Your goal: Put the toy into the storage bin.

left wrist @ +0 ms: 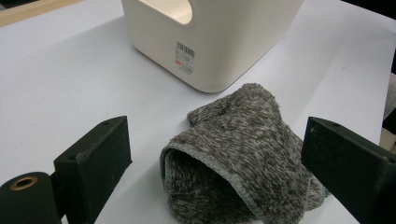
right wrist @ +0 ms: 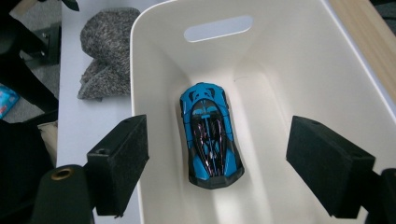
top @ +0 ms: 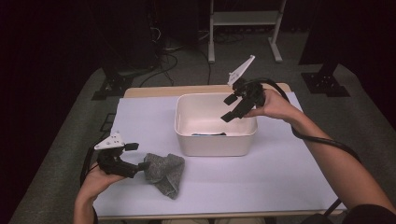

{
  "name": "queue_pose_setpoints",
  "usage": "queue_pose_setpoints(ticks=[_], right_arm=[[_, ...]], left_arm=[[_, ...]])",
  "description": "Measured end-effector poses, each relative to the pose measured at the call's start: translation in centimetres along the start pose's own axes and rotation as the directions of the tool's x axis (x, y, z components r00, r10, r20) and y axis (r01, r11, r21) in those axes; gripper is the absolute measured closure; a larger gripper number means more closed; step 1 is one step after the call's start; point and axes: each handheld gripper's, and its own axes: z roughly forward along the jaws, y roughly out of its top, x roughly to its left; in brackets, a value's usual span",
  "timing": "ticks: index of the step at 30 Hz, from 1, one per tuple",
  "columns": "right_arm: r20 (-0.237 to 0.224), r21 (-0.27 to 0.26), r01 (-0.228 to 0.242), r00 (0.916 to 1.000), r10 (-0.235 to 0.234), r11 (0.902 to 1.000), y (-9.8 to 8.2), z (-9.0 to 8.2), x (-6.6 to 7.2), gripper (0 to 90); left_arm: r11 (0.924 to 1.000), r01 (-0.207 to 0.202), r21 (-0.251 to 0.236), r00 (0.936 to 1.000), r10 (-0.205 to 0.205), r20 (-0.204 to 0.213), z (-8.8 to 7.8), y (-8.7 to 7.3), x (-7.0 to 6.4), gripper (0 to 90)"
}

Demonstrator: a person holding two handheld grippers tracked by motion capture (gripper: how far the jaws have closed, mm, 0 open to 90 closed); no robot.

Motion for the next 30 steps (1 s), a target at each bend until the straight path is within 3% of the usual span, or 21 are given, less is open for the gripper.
queue_pose_setpoints(ticks=[8, 21, 30], right_arm=[[0.024, -0.05, -0.041, 0.9988, 0.042, 0.9979, -1.8, -2.1, -0.1, 19.5], [0.051, -0.067, -0.08, 0.9952, 0.084, 0.9945, -4.4, -4.2, 0.1, 19.7], [0.069, -0.087, -0.112, 0.9906, 0.119, 0.9899, -6.6, -5.5, 0.4, 19.1]], left_arm=[[1.0, 0.001, 0.001, 1.0, -0.001, 0.0, 0.1, -0.1, 0.1, 7.4], [1.0, 0.005, -0.002, 1.0, -0.005, 0.0, 0.3, -0.2, 0.2, 7.4], [0.9999, -0.001, -0.014, 0.9998, 0.001, 0.021, 0.4, 0.1, 0.0, 7.4]])
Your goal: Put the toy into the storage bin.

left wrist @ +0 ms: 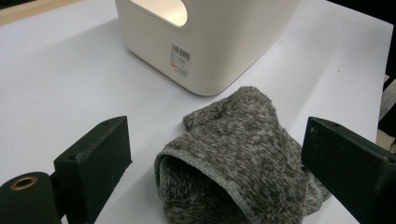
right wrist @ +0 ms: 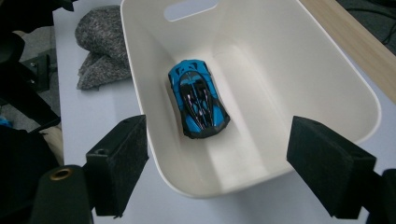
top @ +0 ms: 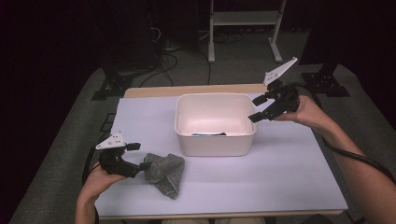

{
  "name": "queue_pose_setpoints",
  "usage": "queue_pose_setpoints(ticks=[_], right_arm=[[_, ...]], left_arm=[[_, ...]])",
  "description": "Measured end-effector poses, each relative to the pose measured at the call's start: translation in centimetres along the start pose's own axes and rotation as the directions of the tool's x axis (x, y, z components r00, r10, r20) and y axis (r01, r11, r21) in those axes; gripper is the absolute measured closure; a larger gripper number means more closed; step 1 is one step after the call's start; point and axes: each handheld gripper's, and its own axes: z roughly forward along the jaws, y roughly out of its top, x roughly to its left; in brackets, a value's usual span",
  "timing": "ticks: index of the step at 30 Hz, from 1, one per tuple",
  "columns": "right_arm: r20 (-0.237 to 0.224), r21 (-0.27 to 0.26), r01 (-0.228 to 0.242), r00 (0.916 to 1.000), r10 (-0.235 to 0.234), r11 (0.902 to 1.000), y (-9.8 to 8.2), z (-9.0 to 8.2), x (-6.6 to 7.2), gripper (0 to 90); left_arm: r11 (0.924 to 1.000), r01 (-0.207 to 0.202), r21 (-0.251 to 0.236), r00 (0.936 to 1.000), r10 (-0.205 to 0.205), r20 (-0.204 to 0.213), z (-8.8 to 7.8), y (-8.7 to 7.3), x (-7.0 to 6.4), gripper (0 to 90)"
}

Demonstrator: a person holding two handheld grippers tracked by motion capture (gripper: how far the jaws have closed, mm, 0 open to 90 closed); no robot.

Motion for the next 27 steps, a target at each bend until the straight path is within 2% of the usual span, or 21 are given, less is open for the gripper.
queue_pose_setpoints(ticks=[3, 9, 12, 27], right_arm=[[0.008, -0.018, -0.03, 0.9995, 0.03, 0.9994, -1.1, -0.7, -0.1, 19.1], [0.02, -0.025, -0.058, 0.9981, 0.059, 0.998, -2.7, -1.4, -0.2, 19.1], [0.028, -0.046, -0.078, 0.9965, 0.079, 0.9959, -4.1, -1.9, -0.2, 19.0], [0.033, -0.063, -0.163, 0.9857, 0.165, 0.9846, -9.4, -1.6, -0.5, 18.7]], left_arm=[[1.0, 0.005, 0.001, 1.0, -0.005, 0.001, 0.1, 0.0, 0.0, 7.5], [1.0, 0.007, 0.001, 1.0, -0.007, 0.002, 0.3, -0.1, 0.0, 7.5], [1.0, 0.003, 0.005, 1.0, -0.003, 0.002, 0.3, -0.1, -0.1, 7.4], [1.0, 0.007, 0.0, 1.0, -0.007, -0.006, 0.2, -0.2, -0.1, 7.4]])
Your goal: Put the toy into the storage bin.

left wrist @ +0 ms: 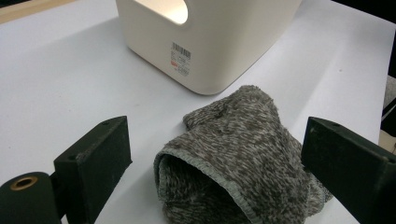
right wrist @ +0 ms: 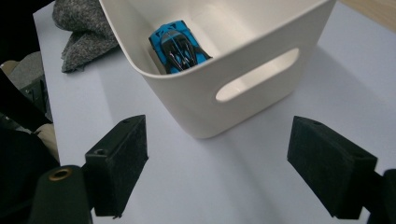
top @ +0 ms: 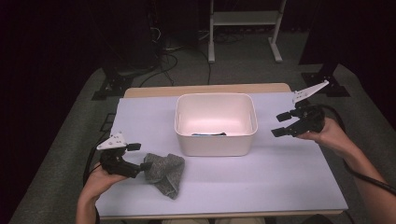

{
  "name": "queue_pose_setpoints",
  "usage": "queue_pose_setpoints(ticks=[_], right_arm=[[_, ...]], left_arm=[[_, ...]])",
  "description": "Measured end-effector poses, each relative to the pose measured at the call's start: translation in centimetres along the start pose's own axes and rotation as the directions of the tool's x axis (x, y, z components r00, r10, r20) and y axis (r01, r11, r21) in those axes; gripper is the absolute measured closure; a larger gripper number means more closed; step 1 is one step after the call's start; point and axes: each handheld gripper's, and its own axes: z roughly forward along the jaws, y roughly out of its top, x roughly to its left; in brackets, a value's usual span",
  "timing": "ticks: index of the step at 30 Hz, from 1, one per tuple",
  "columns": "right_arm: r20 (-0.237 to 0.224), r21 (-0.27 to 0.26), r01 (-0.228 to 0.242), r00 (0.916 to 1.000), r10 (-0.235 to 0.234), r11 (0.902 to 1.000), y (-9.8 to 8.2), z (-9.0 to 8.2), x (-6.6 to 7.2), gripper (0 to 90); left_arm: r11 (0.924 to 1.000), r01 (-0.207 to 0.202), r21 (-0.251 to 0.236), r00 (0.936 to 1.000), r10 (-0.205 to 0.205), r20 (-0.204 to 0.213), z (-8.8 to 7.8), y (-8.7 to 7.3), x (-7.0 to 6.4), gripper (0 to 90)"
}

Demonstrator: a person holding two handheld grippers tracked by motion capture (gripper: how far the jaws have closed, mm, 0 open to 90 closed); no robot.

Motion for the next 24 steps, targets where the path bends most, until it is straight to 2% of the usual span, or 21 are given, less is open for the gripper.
queue_pose_setpoints(ticks=[6, 8, 17, 18, 23, 24], right_arm=[[0.003, 0.0, -0.032, 0.9995, 0.032, 0.9995, -1.7, 0.5, -0.3, 18.3], [0.019, 0.014, -0.038, 0.9991, 0.038, 0.9992, -2.1, 0.8, -0.3, 17.8], [0.019, 0.002, -0.072, 0.9972, 0.072, 0.9974, -4.1, 1.2, -0.4, 17.8], [0.02, 0.002, -0.087, 0.996, 0.087, 0.9962, -4.9, 1.4, -0.5, 17.8], [0.028, 0.001, -0.102, 0.9944, 0.102, 0.9948, -6.1, 1.7, -0.5, 17.7], [0.031, -0.002, -0.112, 0.9933, 0.112, 0.9937, -6.8, 1.7, -0.3, 17.7]], left_arm=[[1.0, -0.005, -0.001, 1.0, 0.005, -0.004, -0.1, 0.0, 0.0, 7.5], [1.0, -0.005, 0.001, 1.0, 0.005, -0.004, -0.1, 0.0, 0.0, 7.4], [0.9999, -0.007, 0.008, 0.9999, 0.007, -0.014, -0.2, -0.1, 0.1, 7.5], [1.0, -0.006, 0.004, 0.9999, 0.006, -0.014, -0.2, -0.2, 0.1, 7.4], [0.9999, -0.007, 0.011, 0.9998, 0.007, -0.017, -0.1, -0.2, 0.1, 7.4], [0.9998, -0.007, 0.018, 0.9999, 0.007, -0.015, -0.1, -0.2, 0.1, 7.4]])
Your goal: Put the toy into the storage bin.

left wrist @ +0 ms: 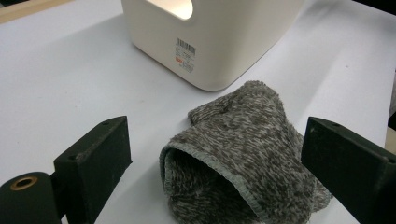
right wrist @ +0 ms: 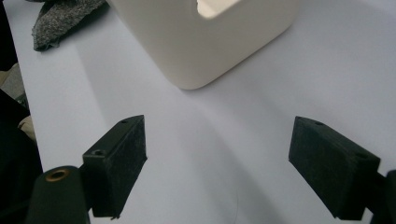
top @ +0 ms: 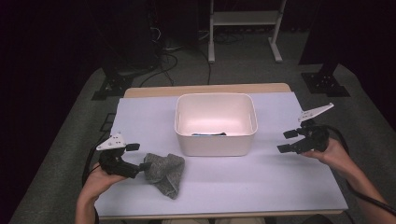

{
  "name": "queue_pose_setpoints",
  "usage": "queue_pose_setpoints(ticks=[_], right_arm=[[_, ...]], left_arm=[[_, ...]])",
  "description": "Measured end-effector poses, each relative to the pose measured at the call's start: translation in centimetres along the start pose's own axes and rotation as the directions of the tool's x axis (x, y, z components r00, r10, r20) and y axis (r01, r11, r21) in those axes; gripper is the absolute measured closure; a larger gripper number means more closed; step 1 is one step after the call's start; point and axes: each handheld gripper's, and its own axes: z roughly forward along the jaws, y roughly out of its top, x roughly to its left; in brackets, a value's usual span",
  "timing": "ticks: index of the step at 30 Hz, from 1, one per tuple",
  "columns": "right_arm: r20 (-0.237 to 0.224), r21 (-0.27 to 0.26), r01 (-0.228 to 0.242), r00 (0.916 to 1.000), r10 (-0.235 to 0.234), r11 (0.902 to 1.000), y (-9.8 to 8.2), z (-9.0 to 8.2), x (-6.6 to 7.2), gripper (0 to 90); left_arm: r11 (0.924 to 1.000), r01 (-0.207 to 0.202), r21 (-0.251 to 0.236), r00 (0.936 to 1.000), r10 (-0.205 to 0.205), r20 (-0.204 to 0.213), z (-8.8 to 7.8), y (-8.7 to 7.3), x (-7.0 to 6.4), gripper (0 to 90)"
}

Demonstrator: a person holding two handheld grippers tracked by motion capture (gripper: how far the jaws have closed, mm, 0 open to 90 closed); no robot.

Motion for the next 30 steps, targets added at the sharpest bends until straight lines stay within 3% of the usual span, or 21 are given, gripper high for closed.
queue_pose_setpoints(ticks=[14, 30], right_arm=[[0.001, -0.049, -0.083, 0.9966, 0.083, 0.9954, -4.1, 0.5, -0.3, 17.7], [0.033, -0.088, -0.105, 0.9935, 0.109, 0.9906, -6.9, -0.1, 0.6, 17.6]], left_arm=[[0.9998, -0.011, 0.019, 0.9999, 0.011, -0.005, 0.2, 0.0, -0.2, 7.4], [0.9998, -0.02, 0.007, 0.9998, 0.021, -0.005, 0.1, 0.3, -0.4, 7.4]])
